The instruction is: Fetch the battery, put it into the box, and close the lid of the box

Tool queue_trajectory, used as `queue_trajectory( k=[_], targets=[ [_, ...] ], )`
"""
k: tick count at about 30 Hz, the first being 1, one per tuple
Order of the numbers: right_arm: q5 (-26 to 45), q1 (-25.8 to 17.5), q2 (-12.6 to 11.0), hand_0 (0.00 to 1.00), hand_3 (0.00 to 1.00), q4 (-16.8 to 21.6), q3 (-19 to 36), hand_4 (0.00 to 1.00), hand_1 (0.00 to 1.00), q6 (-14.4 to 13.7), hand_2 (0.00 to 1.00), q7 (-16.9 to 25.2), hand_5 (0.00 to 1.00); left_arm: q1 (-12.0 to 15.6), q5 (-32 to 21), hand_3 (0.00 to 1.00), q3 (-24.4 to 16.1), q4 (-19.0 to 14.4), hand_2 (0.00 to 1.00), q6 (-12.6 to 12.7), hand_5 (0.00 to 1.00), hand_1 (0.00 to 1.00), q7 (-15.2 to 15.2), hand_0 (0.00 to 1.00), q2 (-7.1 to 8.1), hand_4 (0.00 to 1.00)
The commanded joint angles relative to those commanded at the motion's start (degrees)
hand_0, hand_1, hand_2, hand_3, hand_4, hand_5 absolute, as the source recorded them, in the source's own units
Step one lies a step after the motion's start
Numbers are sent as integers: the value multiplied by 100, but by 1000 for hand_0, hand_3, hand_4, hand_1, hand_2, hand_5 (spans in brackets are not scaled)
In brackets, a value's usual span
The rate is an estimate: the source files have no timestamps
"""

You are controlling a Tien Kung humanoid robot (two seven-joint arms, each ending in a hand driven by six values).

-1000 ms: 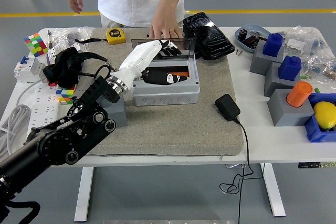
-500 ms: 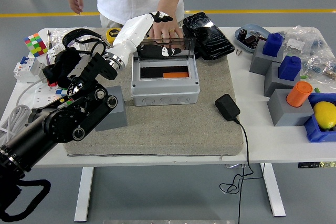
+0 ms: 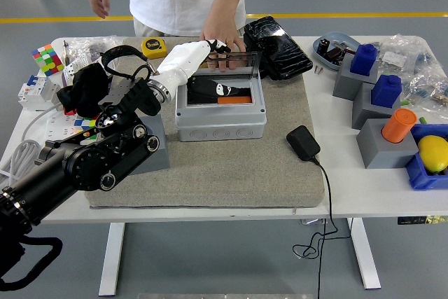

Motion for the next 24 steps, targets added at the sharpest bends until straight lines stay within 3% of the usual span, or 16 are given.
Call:
queue_trajectory(
  k=[12,24],
  targets=[
    [-31,29,-9,544,543,19,22,918,599,-10,587,21,481,358,-289,752,306,-767,750,-29,448,770,50,734,332,998],
    [-38,23,-11,545,543,21,8,917,599,-11,586,30,481,604,-393,740,671,-1235,739,-29,475,748,80,713,473,998]
  ],
)
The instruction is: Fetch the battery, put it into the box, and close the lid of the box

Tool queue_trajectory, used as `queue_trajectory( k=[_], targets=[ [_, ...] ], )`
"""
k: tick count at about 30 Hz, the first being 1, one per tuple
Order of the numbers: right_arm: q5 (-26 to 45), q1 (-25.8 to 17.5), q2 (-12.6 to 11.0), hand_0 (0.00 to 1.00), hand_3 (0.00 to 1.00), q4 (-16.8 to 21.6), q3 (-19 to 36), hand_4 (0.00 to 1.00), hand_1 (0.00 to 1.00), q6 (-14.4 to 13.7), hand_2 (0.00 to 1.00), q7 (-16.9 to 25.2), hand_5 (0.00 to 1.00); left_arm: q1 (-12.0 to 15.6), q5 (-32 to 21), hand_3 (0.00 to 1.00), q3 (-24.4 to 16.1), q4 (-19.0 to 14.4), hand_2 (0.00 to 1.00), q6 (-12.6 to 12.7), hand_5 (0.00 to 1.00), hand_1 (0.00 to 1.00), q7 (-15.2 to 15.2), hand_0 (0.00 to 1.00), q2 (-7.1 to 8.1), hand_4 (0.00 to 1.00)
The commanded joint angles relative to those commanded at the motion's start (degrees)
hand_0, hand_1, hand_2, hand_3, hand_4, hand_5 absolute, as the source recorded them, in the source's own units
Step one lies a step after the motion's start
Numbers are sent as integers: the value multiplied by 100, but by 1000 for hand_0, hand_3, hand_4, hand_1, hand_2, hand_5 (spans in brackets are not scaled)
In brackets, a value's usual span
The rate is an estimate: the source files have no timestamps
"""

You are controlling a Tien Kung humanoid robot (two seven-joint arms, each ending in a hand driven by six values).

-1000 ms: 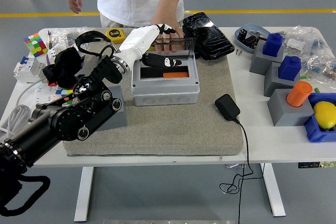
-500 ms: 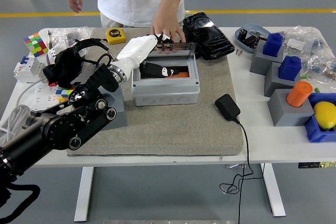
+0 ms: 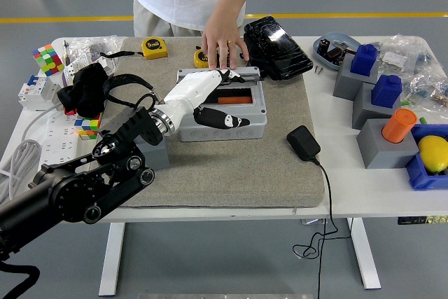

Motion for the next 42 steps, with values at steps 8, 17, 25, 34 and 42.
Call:
queue_trajectory(
  k=[8,17,25,34,42],
  targets=[
    [3,-10,12,545,542,-4,13,917,599,4,586,0,481,79,-90,736,240,-123,738,12,475,738,-16,698,89,998],
    [0,2,13,544,543,-5,17,917,599,5,586,1,478,309,-205,733,-227,-356,735,2,476,732,-60,696,97,998],
    [20,-2,31,545,542,-19,-1,917,599,11,585,-3,477,1134,-887,732,-1313,-732,735,11,476,737,-214,698,-7,998],
    [41,40,27,545,541,-36,4,916,598,9,584,0,476,1936,-1759,730,-2484,-884,738,218,458,753,-890,719,-116,998],
    [94,49,20,543,541,-64,-41,916,598,21,584,-10,475,2255,-3039,711,-3072,-852,717,341,458,740,-1524,711,-103,998]
  ],
)
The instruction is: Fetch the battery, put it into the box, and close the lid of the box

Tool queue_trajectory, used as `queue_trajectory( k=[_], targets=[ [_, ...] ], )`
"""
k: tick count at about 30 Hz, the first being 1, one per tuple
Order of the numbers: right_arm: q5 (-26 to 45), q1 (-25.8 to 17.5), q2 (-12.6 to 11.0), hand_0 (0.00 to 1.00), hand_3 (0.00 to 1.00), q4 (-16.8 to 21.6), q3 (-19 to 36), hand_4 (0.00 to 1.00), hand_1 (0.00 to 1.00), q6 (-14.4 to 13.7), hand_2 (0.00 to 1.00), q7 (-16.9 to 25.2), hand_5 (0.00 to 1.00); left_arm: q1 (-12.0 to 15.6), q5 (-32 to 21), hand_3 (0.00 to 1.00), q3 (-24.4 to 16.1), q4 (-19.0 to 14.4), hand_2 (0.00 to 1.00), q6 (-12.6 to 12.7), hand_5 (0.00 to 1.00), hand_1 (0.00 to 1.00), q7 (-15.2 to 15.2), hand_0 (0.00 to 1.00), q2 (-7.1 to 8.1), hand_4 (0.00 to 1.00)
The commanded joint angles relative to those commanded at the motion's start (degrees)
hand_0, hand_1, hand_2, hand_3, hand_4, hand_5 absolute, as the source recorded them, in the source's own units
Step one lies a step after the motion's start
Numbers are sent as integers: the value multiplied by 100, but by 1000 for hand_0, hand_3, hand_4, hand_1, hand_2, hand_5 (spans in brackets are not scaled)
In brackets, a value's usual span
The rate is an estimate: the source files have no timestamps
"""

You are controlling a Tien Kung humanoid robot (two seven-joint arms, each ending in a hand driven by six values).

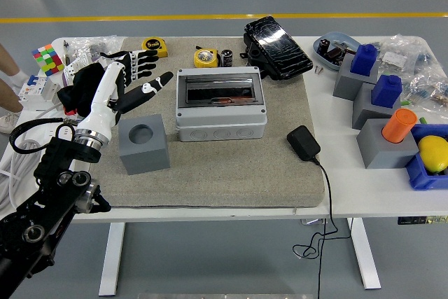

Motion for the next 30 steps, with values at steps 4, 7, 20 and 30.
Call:
queue_trajectory(
  k=[4,7,20,30],
  targets=[
    [12,9,-5,544,541,-9,-9,915,598,2,584,-4,475,19,-263,696,-111,5,679,-50,449,708,-62,638,17,998],
    [6,22,-1,544,541,-11,-3,915,598,2,584,-4,475,44,-380,696,-231,45,679,-87,449,708,-64,638,-29,998],
    [18,76,18,544,541,-24,-36,917,598,9,584,-20,475,65,-338,677,-550,32,646,-189,452,659,56,536,-66,998],
    [22,67,12,544,542,-29,-50,917,598,14,584,-32,475,73,-305,669,-567,32,625,-261,433,634,160,520,-63,997]
  ],
)
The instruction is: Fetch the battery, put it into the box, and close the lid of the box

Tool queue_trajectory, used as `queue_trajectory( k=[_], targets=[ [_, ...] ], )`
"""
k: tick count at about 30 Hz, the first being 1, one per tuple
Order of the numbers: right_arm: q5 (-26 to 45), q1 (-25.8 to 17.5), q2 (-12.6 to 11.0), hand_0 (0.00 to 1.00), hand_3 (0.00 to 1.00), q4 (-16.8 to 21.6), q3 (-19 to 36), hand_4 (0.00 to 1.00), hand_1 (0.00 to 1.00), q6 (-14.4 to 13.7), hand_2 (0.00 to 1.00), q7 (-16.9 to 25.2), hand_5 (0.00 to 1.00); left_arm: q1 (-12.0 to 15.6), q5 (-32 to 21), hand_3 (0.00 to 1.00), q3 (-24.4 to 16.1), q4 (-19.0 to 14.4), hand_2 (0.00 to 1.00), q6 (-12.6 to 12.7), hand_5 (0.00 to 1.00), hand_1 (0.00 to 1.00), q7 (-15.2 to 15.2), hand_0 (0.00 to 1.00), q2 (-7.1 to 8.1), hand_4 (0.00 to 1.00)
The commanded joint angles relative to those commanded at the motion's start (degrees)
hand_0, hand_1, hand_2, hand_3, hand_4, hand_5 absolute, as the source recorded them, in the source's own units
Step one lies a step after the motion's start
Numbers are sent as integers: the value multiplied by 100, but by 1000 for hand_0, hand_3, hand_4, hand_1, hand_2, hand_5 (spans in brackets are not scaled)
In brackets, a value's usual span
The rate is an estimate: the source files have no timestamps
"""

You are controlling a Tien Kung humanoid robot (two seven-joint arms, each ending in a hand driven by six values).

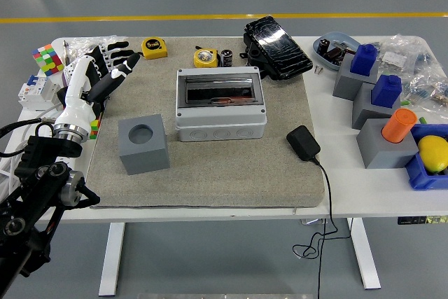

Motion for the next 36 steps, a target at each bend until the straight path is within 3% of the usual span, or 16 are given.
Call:
queue_trajectory(
  k=[36],
  targets=[
    [-37,8,5,544,542,9,69,921,598,8,586,0,479,15,58,646,-556,177,610,-81,422,631,23,516,10,967]
  ],
)
